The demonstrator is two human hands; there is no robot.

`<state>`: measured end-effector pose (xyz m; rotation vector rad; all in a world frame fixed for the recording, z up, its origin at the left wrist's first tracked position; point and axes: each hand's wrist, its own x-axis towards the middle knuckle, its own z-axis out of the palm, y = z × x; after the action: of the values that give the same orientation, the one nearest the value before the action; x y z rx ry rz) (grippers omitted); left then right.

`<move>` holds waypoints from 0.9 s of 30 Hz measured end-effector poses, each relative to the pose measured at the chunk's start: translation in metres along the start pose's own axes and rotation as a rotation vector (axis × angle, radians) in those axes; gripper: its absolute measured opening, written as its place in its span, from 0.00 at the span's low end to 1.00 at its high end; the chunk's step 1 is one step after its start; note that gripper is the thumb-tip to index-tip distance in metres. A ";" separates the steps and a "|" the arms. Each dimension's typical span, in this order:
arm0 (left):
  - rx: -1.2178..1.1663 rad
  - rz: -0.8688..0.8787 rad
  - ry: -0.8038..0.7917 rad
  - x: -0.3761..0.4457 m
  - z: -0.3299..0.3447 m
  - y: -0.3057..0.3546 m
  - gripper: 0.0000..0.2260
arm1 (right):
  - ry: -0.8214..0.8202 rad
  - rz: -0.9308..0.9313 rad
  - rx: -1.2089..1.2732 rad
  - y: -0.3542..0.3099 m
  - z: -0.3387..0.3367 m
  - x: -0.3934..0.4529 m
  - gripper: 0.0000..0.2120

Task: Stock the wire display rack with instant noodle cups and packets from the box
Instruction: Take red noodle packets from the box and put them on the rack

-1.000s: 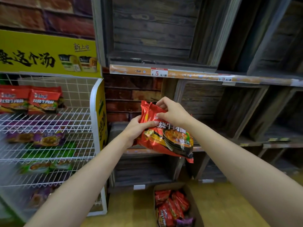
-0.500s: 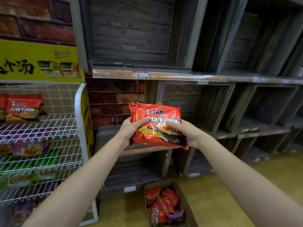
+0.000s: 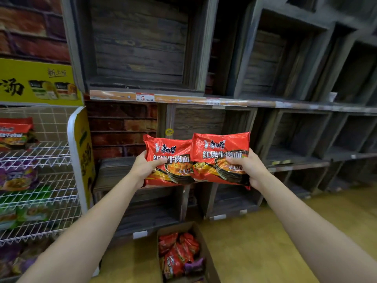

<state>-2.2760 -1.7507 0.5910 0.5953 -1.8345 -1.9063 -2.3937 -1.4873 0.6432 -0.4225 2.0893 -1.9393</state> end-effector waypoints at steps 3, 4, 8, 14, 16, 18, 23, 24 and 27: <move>-0.022 0.031 -0.005 -0.024 0.018 0.001 0.27 | -0.017 -0.003 0.025 0.005 -0.020 -0.018 0.23; -0.022 0.040 -0.001 -0.031 0.021 0.001 0.27 | -0.016 0.003 0.045 0.006 -0.025 -0.023 0.21; -0.045 0.065 0.053 -0.059 0.026 0.001 0.25 | -0.011 0.052 0.103 0.015 -0.038 -0.034 0.20; -0.018 0.087 0.137 -0.091 0.016 0.003 0.26 | -0.115 0.072 0.158 0.025 -0.024 -0.047 0.21; 0.002 0.097 0.181 -0.099 0.008 0.005 0.25 | -0.152 0.077 0.161 0.024 -0.011 -0.049 0.21; 0.004 0.098 0.223 -0.104 -0.003 0.008 0.24 | -0.183 0.078 0.158 0.021 0.004 -0.050 0.21; 0.029 0.079 0.288 -0.109 -0.040 0.013 0.29 | -0.280 0.045 0.153 0.010 0.047 -0.049 0.20; 0.025 0.084 0.300 -0.110 -0.048 0.014 0.29 | -0.297 0.040 0.152 0.007 0.058 -0.049 0.19; -0.002 0.095 0.309 -0.114 -0.074 0.015 0.29 | -0.359 0.029 0.137 -0.001 0.095 -0.051 0.19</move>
<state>-2.1406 -1.7460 0.6044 0.7424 -1.6335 -1.6507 -2.3099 -1.5558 0.6367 -0.6518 1.7184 -1.8179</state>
